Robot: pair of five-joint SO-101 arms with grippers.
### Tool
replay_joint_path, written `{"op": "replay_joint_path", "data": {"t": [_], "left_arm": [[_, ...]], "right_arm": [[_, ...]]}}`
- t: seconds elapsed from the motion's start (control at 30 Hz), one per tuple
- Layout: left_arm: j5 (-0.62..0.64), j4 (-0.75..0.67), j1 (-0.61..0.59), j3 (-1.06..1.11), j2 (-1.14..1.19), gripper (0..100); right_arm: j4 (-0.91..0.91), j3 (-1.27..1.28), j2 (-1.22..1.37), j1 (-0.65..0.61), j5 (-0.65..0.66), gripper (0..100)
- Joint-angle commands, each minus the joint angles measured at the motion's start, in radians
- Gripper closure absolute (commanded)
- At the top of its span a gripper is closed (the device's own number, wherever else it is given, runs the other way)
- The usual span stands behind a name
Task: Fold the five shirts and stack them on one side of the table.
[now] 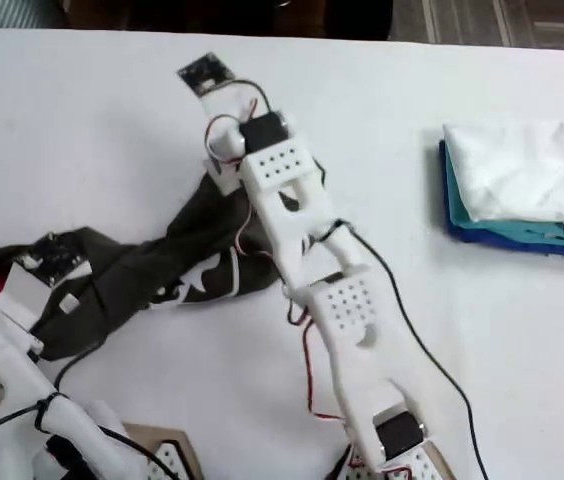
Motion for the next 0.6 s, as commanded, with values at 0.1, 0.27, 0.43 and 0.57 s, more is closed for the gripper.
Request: {"op": "replay_joint_path", "data": {"t": [0.1, 0.27, 0.43, 0.57], "left_arm": [[-0.358, -0.008, -0.012, 0.001, -0.023, 97], [-0.358, -0.009, -0.012, -0.005, -0.023, 97], [-0.358, -0.012, -0.011, -0.005, -0.034, 97], [-0.336, -0.006, -0.006, 0.018, -0.026, 97]], "right_arm": [[-0.004, -0.203, 0.180, -0.028, -0.009, 77.1], [0.033, -0.196, 0.219, -0.033, 0.000, 91.3], [0.127, -0.278, 0.171, 0.030, -0.009, 98.5], [0.222, -0.370, 0.064, 0.096, -0.006, 97.8]]}}
